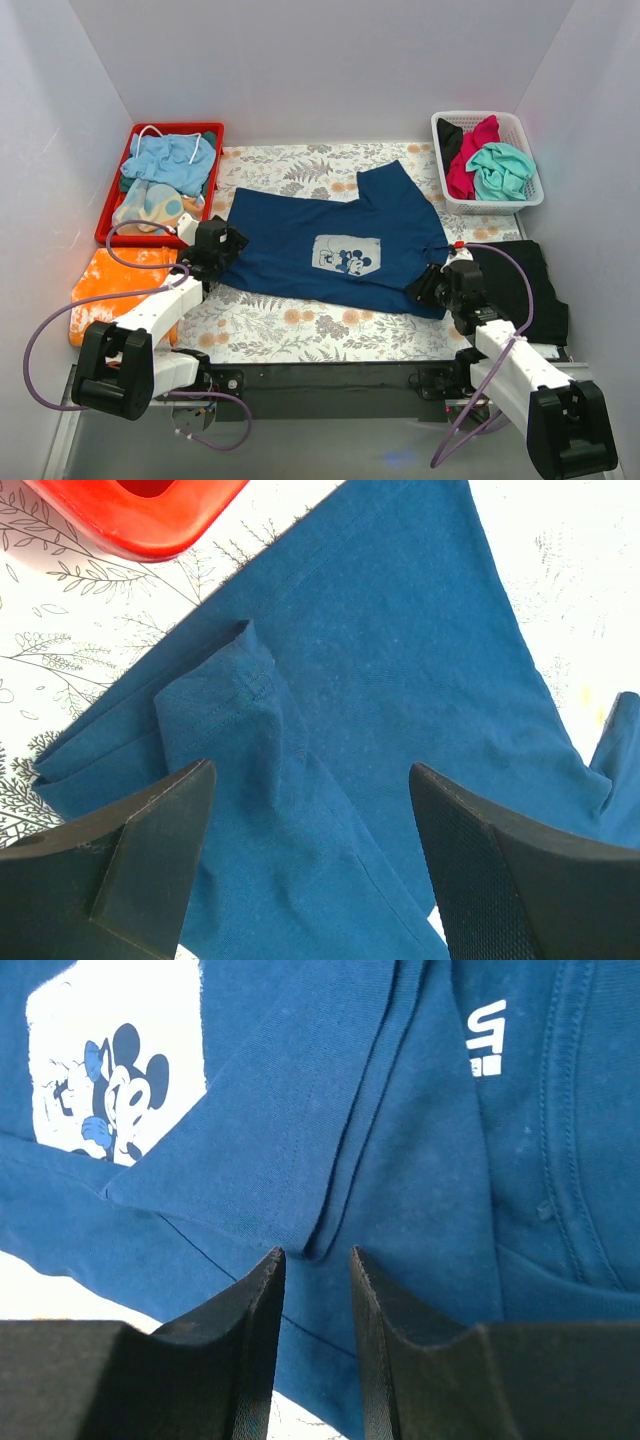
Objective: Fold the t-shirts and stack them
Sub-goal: Fold the flattened tshirt in 1/3 of the way
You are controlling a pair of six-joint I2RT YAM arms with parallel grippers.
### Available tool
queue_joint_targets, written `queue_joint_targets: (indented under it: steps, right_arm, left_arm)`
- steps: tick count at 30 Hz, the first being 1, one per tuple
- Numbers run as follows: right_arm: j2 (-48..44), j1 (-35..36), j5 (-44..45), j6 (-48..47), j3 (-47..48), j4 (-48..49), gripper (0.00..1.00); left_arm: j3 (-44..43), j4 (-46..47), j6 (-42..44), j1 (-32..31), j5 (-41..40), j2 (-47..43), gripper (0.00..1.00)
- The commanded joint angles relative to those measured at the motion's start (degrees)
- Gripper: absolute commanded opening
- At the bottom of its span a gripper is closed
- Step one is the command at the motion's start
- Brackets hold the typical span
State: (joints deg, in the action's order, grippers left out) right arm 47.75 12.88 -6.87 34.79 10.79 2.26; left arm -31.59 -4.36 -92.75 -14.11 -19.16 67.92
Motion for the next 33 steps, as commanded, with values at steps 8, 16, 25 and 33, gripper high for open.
queue_joint_targets:
  steps: [8, 16, 25, 33]
  right_arm:
    - [6.0, 0.6, -1.7, 0.6, 1.3, 8.0, 0.24]
    - [5.2, 2.1, -1.4, 0.6, 3.8, 7.8, 0.01]
    - [6.3, 3.2, -0.6, -0.5, 9.9, 7.9, 0.01]
    - [19.4, 3.5, -2.3, -1.5, 17.0, 15.6, 0.01]
  left_arm:
    - [0.3, -1.0, 1.1, -0.1, -2.0, -1.6, 0.77]
    - [0.1, -1.3, 1.2, -0.1, -2.4, -2.0, 0.77]
    - [0.0, -1.4, 1.2, -0.1, -2.4, -2.1, 0.77]
    - [0.0, -1.6, 1.3, -0.1, -2.9, -2.3, 0.76]
